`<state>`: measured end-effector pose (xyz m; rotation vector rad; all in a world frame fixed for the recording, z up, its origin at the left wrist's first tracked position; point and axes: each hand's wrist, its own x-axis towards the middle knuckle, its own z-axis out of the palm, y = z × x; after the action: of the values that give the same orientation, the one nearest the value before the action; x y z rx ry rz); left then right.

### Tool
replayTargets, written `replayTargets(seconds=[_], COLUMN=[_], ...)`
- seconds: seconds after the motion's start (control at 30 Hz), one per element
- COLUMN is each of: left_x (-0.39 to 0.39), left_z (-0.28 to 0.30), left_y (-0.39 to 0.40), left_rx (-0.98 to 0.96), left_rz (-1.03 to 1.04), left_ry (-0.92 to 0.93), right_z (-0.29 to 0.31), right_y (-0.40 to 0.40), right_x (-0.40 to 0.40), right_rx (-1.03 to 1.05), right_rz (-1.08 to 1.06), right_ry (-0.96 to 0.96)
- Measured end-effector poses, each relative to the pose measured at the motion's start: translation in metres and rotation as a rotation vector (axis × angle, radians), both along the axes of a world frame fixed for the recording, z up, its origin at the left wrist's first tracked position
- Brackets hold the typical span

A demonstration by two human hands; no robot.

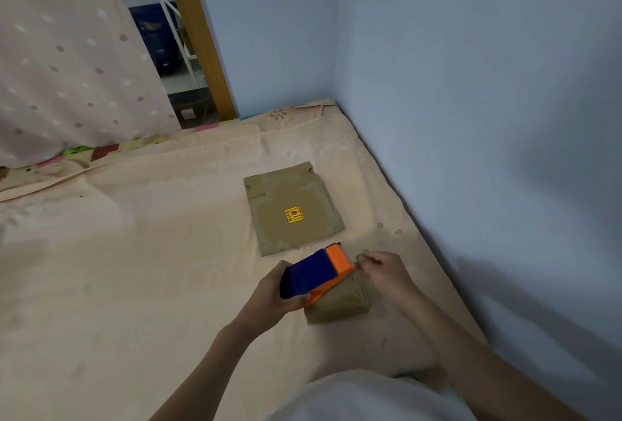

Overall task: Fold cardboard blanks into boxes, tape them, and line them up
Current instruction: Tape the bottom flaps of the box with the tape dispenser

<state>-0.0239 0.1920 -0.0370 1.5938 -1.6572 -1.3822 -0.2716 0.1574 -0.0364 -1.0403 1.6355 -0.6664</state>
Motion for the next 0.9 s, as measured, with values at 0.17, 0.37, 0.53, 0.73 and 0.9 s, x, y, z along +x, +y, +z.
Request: replayTargets(seconds=[0.17,0.37,0.53,0.73,0.9], left_x=[-0.001,0.0,0.003,0.004,0.01], left_z=[0.001,0.0,-0.003,0.0,0.003], left_y=[-0.004,-0.003,-0.005,-0.007,-0.005], left_rx=[0.011,-0.001,-0.009,-0.146,-0.233], left_rz=[-0.028,-0.074,-0.113,-0.205,-0.223], left_ry=[-0.005,-0.01,-0.062,-0.082,-0.036], right_z=[0.003,-0.002,-0.004,-0.007,-0.01], right_y=[-0.01,-0.006,-0.002,0.001,0.003], right_x=[0.006,0.004,0.007,0.009,0.005], right_rx=[0.321,0.344,0.293,0.273,0.27], right_rz=[0.02,-0.117,-0.144,-0.209,-0.232], right_ry=[-0.419,-0.545,-0.336,-0.261,-0.198])
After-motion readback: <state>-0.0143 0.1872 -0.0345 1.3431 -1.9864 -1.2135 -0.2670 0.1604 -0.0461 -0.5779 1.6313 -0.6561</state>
